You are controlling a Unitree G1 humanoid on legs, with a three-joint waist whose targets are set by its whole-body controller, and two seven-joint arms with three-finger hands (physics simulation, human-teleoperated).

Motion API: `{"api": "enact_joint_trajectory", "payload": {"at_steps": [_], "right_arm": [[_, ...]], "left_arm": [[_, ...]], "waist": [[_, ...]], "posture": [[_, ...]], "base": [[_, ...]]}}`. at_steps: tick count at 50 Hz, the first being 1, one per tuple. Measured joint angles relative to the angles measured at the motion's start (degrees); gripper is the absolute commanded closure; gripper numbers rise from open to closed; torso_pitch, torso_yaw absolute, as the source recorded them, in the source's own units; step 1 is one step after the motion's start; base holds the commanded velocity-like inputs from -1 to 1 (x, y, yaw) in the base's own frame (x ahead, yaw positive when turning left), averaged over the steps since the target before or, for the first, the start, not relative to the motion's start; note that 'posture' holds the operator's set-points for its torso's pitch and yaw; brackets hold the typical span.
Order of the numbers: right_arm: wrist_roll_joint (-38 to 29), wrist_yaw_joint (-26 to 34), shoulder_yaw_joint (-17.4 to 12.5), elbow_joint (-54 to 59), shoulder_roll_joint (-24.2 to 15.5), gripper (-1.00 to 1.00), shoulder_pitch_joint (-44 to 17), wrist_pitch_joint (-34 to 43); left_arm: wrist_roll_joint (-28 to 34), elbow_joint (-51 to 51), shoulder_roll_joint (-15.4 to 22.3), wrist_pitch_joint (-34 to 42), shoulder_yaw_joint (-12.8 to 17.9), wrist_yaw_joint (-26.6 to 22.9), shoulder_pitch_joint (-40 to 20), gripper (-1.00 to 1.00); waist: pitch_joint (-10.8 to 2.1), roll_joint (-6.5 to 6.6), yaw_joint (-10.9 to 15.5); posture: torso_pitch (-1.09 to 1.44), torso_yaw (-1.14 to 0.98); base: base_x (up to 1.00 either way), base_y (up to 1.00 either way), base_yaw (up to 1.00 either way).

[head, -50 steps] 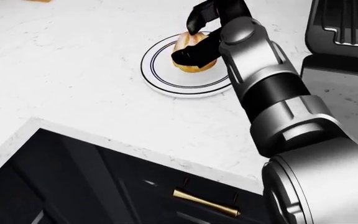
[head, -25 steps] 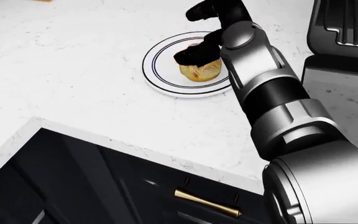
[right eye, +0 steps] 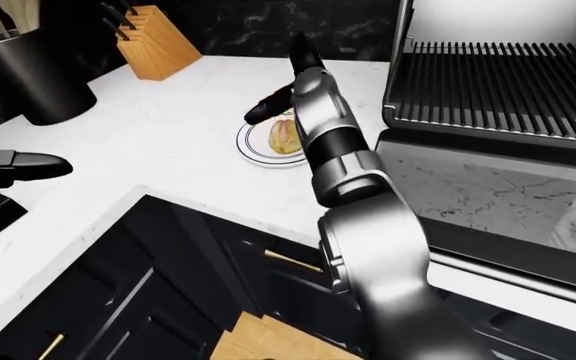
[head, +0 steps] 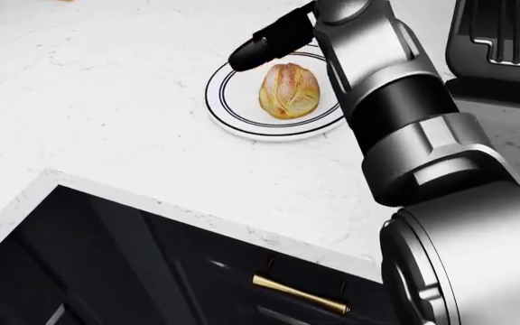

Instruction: Pick the bread from the rack and place it on the plate on the counter.

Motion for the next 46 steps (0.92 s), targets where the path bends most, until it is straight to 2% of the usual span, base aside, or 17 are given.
{"api": "enact_joint_trajectory", "payload": {"at_steps": [7, 11, 20, 35, 46], "right_arm": [[0.95, 1.51, 0.23, -5.12, 0.37, -1.0, -3.16, 1.78], [2.72, 2.63, -0.26, -12.5, 0.89, -1.0, -3.01, 5.17], [8.66, 4.18, 0.14, -38.39, 1.48, -1.0, -0.32, 22.75], [13.88, 4.24, 1.3, -70.56, 0.25, -1.0, 1.68, 48.45], [14.44, 3.07, 1.0, -82.88, 0.18, -1.0, 6.21, 56.99]], "left_arm": [[0.91, 0.03, -0.62, -0.38, -0.84, -0.32, 0.59, -1.0], [1.62, 0.1, -0.84, -0.37, -1.23, -0.6, 0.54, -1.0], [2.87, 0.19, -1.15, -0.11, -1.5, -1.62, 0.22, -1.0], [4.19, 0.61, -1.06, 0.1, -1.73, -2.61, -1.13, -1.0], [5.35, 1.14, -1.93, -1.32, -2.25, -3.15, 0.24, -1.0]], "waist": [[0.03, -0.15, 0.0], [0.21, -0.28, 0.09], [0.78, -0.76, 0.45], [1.35, -1.25, 0.86], [1.37, -1.49, 1.03]], "posture": [[0.0, 0.69], [0.0, 0.69], [0.0, 0.69], [0.0, 0.69], [0.0, 0.69]], "base": [[0.0, 0.0, 0.0], [0.0, 0.0, 0.0], [0.0, 0.0, 0.0], [0.0, 0.0, 0.0], [0.0, 0.0, 0.0]]}}
